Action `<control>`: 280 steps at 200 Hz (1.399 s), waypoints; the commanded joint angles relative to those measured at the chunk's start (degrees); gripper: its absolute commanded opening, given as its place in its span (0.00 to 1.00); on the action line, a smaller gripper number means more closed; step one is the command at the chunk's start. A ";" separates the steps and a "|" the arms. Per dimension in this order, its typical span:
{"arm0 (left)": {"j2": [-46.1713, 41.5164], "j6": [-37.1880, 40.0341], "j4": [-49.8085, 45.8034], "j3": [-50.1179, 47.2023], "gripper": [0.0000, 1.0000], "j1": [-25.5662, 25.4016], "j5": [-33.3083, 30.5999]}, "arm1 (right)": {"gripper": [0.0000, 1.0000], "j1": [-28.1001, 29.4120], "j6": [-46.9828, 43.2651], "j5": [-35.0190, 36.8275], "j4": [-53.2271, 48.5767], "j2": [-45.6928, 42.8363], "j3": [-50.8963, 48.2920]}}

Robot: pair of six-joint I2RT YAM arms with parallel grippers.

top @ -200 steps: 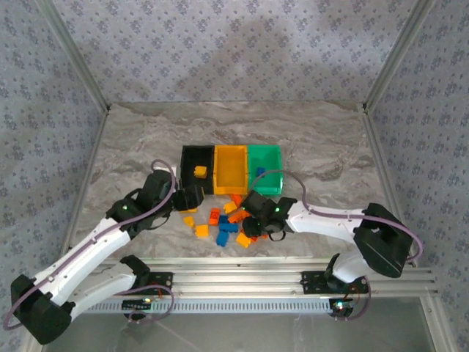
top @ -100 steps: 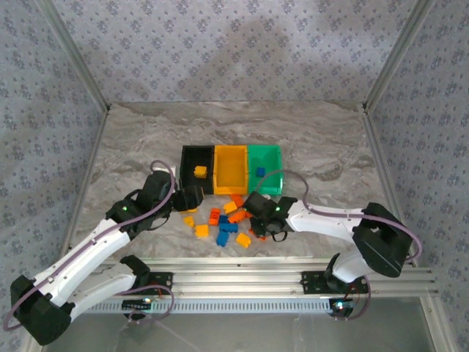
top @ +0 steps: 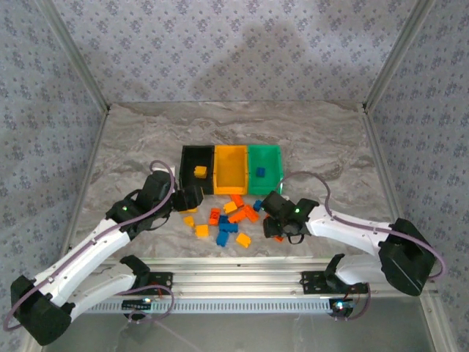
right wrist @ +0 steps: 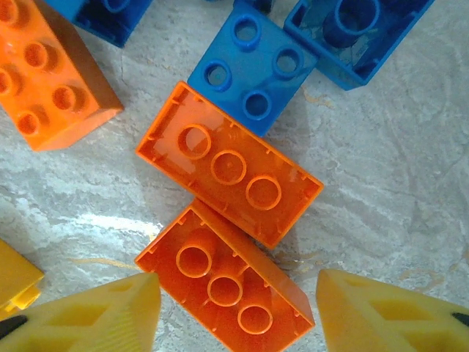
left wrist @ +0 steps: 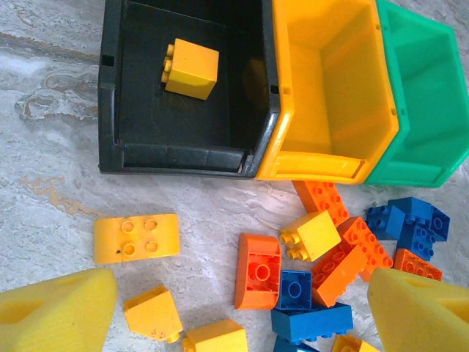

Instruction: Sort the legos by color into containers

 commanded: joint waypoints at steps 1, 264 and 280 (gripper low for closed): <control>-0.58 -0.72 -1.08 -0.69 0.89 0.47 -0.66 | 0.63 0.00 0.02 -0.80 -0.02 1.98 -0.92; -8.11 -1.49 -1.60 -4.00 0.99 2.45 -1.18 | 0.15 -3.71 -13.01 -5.05 -0.75 24.37 39.32; -9.21 -2.02 -1.92 -4.89 0.99 2.64 -0.80 | 0.14 -5.27 -13.55 -4.17 -0.73 30.58 44.88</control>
